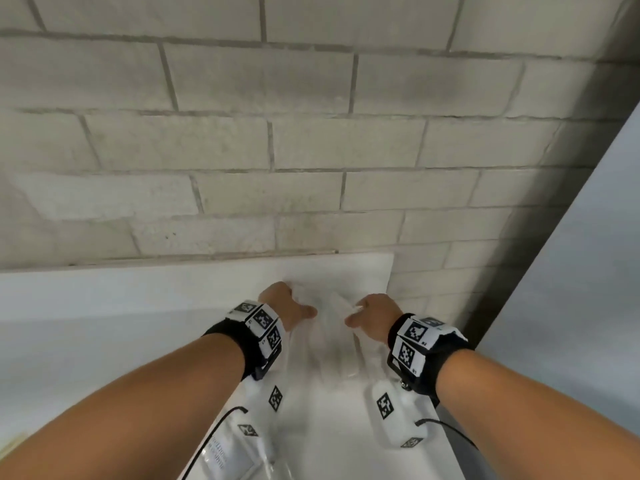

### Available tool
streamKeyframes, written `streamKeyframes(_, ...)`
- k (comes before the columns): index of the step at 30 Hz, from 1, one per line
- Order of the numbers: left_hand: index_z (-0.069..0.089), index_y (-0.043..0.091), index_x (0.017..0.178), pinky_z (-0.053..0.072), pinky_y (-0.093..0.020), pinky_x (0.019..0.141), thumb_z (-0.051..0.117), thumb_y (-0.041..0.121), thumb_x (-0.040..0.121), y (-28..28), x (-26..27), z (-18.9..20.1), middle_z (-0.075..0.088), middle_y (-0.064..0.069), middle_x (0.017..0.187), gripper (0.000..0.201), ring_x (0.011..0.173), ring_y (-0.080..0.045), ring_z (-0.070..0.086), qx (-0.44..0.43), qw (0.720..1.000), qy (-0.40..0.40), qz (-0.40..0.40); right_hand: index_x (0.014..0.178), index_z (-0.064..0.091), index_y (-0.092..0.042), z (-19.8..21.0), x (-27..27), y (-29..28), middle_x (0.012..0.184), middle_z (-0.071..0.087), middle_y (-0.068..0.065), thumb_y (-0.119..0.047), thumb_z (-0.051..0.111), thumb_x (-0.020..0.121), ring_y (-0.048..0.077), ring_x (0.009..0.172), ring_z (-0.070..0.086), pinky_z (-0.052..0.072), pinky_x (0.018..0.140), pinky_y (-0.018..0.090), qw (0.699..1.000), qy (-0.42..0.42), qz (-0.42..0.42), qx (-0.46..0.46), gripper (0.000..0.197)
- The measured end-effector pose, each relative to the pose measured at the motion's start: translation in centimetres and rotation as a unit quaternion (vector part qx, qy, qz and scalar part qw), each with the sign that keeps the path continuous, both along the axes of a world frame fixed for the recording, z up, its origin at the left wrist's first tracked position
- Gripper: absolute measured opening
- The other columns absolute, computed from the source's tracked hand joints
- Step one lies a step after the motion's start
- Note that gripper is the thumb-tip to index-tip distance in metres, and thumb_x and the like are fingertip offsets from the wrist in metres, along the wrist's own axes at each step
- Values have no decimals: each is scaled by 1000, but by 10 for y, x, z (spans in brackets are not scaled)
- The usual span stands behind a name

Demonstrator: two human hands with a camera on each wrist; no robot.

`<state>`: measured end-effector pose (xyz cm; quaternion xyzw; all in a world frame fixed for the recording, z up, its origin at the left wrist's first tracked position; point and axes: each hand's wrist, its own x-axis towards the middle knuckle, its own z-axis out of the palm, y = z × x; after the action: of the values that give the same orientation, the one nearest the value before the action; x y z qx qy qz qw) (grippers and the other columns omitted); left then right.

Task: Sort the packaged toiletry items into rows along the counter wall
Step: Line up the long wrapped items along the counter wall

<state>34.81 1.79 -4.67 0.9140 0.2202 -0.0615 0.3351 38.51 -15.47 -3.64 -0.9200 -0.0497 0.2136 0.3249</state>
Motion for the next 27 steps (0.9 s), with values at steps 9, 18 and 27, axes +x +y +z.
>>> streamKeyframes(9, 40, 8, 138, 39, -39, 105, 62, 66, 76, 5, -12, -13, 44, -14, 135, 88, 124, -32, 44, 155, 986, 26, 52, 131, 46, -8, -24, 5, -12, 125, 59, 13, -20, 81, 74, 26, 113, 58, 46, 88, 28, 995, -22, -65, 74, 67)
streamKeyframes(18, 57, 23, 121, 44, -31, 97, 55, 34, 93, -65, -24, 3, 57, -1, 119, 30, 112, -21, 56, 97, 969, -67, -216, 106, 64, -8, -16, -1, -34, 111, 65, 6, -14, 73, 80, 20, 101, 60, 37, 60, 13, 983, -95, -113, 105, 28)
streamKeyframes(27, 46, 37, 137, 39, -44, 105, 53, 56, 86, -83, -36, -9, 43, 8, 139, 55, 125, -23, 36, 161, 928, 25, -336, 108, 60, -12, -17, -6, -66, 109, 63, 5, -12, 65, 84, 18, 90, 54, 40, 74, 24, 979, -89, -167, 80, 25)
